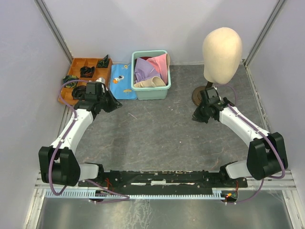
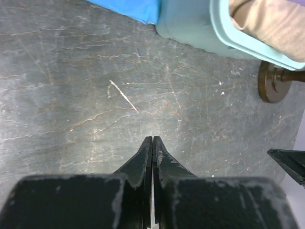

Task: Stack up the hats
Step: Move the distractor to the corner of the board, then move the hat stand to the center of the board.

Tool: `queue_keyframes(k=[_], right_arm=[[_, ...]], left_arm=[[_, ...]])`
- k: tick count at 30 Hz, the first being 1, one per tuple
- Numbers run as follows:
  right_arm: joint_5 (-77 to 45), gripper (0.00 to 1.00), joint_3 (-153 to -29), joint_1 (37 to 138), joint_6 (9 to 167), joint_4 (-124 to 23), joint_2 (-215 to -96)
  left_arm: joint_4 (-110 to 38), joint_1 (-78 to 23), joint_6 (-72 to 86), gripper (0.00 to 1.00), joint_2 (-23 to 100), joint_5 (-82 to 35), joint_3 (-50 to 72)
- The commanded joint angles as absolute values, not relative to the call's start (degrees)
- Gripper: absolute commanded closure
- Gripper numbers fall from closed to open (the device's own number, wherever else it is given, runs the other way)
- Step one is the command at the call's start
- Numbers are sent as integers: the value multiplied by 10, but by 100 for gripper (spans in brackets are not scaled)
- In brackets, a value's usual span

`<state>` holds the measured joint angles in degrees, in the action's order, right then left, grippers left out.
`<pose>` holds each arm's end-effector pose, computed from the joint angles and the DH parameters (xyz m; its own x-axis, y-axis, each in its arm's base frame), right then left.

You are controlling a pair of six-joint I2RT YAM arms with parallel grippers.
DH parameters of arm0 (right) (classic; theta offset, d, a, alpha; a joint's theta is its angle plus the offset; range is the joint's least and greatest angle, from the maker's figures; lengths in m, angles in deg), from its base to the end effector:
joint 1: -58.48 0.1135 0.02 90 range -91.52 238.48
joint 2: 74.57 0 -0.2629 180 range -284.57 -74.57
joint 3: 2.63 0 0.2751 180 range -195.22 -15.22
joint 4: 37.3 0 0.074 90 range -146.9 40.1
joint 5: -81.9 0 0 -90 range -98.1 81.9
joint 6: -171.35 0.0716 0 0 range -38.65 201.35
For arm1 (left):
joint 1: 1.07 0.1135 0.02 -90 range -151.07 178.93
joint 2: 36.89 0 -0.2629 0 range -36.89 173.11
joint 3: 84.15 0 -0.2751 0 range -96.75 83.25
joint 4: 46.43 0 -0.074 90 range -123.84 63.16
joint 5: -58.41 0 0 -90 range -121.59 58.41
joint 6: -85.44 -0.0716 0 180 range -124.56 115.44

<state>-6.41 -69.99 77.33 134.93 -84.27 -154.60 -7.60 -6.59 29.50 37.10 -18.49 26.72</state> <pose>0.3002 0.1002 0.1865 -0.7333 0.5996 -0.3206 0.4737 0.7888 0.3916 0.3225 -0.0475 0.2436 -0.7134 -0.4791 -0.5114 -0.1723 0.8273 -0.5347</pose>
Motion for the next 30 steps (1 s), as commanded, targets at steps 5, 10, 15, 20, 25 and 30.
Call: queue_keyframes(k=[5,10,15,20,25,30], right_arm=[[-56,100,-637,795,1431,-833,-1492],[-46,100,-590,724,1453,-835,-1456],[-70,100,-580,616,1425,-819,-1456],[-135,100,-600,491,1397,-746,-1525],[-212,100,-670,446,1394,-641,-1662],[-267,100,-762,445,1419,-562,-1800]], left_arm=[[-124,-113,327,97,359,-175,253],[-128,-148,345,97,358,-196,232],[-147,-193,357,97,384,-193,195],[-156,-222,349,97,392,-187,182],[-158,-222,330,97,371,-181,178],[-129,-223,296,97,360,-194,156]])
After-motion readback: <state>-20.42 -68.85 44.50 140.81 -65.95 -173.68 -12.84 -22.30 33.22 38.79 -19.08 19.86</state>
